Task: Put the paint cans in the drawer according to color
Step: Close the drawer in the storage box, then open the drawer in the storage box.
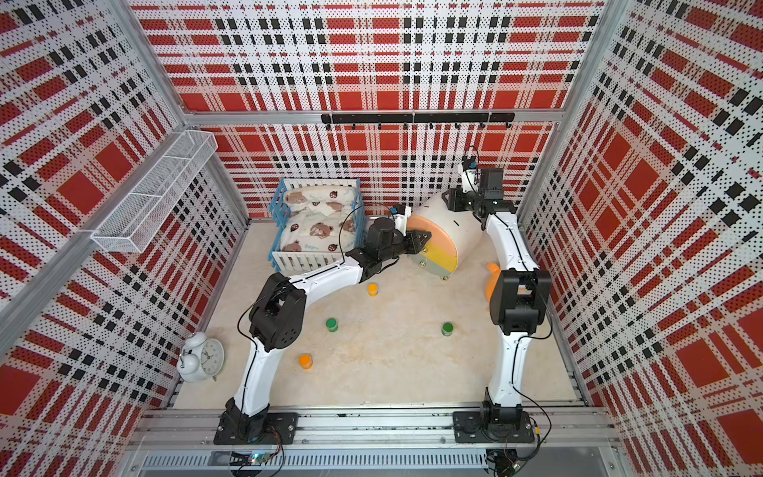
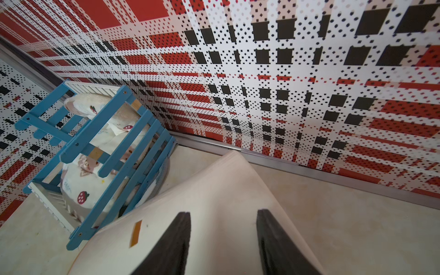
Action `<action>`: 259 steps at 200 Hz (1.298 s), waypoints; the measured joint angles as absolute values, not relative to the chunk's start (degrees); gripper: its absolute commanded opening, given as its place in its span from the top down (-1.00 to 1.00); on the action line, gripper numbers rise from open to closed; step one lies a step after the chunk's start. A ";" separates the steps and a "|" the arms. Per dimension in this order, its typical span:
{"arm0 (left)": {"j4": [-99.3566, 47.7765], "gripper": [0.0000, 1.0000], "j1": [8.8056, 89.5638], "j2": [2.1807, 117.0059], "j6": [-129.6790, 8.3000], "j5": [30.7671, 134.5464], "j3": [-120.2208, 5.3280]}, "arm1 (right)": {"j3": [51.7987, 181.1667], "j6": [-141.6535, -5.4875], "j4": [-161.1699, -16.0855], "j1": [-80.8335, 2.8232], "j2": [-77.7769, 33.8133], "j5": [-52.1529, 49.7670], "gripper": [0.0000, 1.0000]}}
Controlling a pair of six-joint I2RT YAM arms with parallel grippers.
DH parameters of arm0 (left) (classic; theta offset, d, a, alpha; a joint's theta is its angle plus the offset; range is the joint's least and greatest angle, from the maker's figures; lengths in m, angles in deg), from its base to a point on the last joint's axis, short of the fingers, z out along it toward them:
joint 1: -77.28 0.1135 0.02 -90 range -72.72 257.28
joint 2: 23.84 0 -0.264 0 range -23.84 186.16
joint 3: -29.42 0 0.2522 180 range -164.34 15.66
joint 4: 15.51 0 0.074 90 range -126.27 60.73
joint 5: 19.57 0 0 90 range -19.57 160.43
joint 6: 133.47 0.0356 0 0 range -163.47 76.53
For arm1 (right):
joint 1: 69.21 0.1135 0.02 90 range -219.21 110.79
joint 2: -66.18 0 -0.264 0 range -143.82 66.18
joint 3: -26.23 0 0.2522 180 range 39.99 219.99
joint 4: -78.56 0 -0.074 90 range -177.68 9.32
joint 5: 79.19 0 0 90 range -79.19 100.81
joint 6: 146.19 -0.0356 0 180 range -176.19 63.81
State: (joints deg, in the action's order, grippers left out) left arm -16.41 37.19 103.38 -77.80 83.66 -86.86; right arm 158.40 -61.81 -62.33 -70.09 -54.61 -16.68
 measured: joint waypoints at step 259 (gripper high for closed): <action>-12.08 0.02 36.90 103.10 -74.98 78.92 -79.56 | 158.29 -61.38 -62.49 -70.09 -54.63 -16.55 -0.01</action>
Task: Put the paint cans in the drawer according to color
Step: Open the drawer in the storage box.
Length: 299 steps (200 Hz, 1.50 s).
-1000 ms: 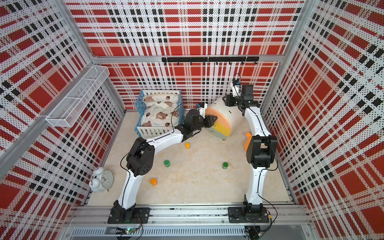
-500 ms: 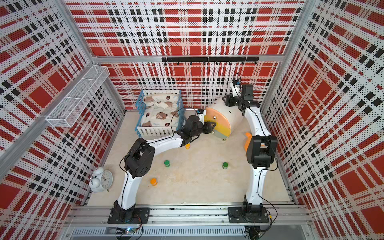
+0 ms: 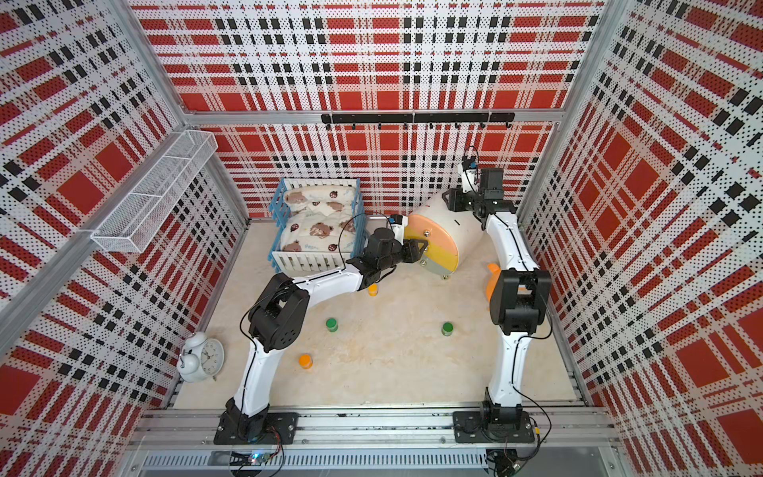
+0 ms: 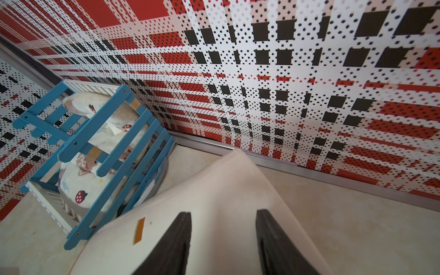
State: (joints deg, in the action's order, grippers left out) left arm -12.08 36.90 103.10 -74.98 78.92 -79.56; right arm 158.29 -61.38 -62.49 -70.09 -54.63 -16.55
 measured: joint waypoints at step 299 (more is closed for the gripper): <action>-10.38 0.27 35.18 107.21 -77.82 76.21 -80.50 | 158.14 -61.31 -62.79 -70.09 -54.63 -16.57 -0.01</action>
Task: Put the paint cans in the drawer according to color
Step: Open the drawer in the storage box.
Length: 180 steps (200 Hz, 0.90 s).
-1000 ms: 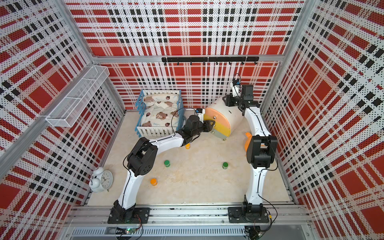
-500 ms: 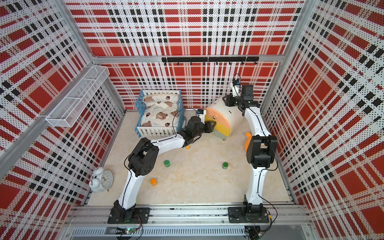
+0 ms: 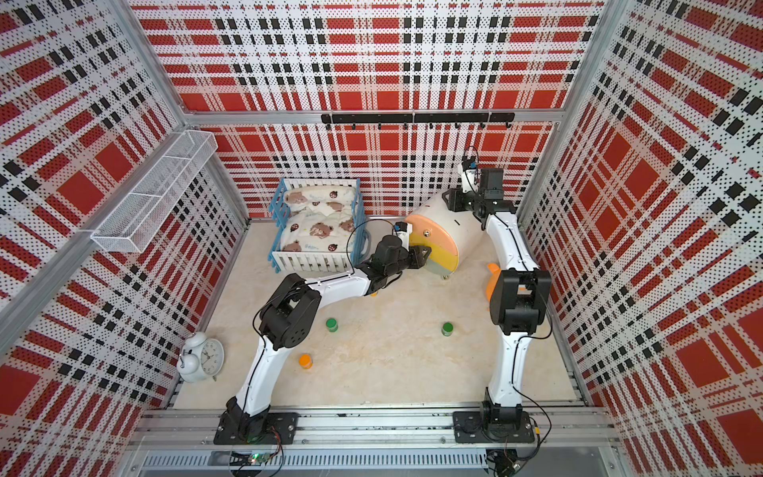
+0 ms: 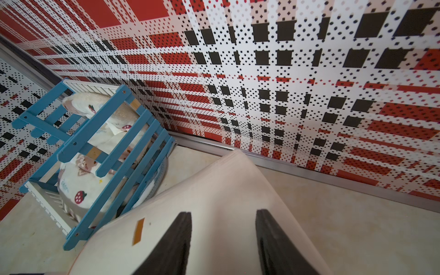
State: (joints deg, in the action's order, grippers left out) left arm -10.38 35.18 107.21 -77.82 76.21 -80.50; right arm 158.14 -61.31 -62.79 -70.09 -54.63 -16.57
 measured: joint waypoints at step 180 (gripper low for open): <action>-0.45 0.71 35.35 99.01 -75.35 77.87 -63.98 | 158.10 -61.38 -62.79 -70.09 -54.63 -16.85 0.00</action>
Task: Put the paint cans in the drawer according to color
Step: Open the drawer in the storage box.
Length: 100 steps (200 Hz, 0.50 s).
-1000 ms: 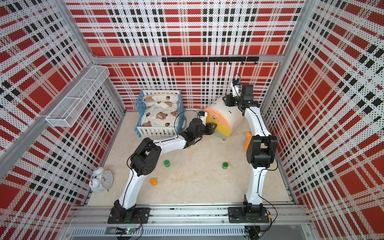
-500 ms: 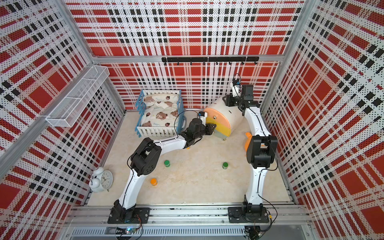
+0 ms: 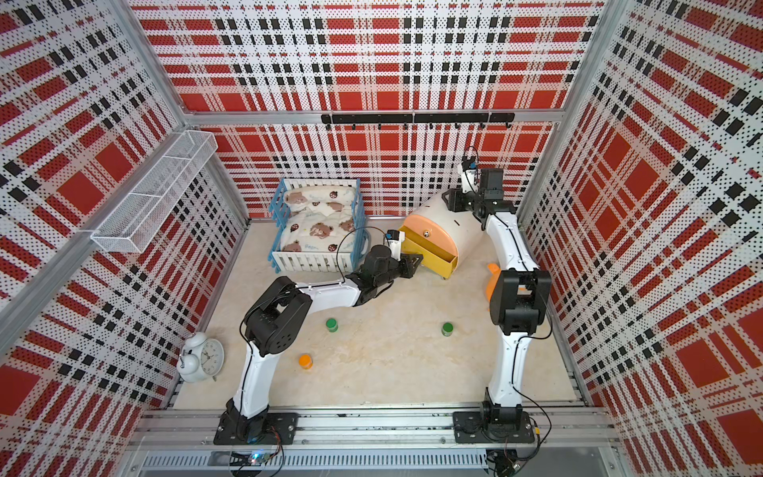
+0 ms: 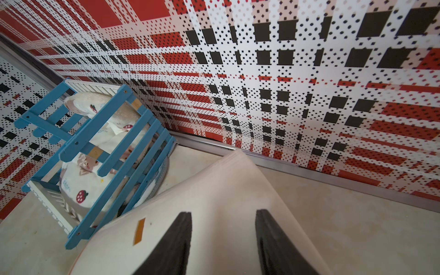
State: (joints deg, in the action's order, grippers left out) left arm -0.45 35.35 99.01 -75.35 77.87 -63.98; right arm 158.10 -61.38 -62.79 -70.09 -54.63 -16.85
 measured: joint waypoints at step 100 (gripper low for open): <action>2.30 0.72 36.14 91.54 -73.86 79.75 -52.72 | 157.37 -61.60 -63.32 -70.16 -54.63 -17.01 0.00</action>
State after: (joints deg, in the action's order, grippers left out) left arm 2.30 36.14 91.54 -73.86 79.75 -52.72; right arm 157.37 -61.60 -63.32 -70.16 -54.63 -17.01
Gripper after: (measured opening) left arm 0.237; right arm 0.501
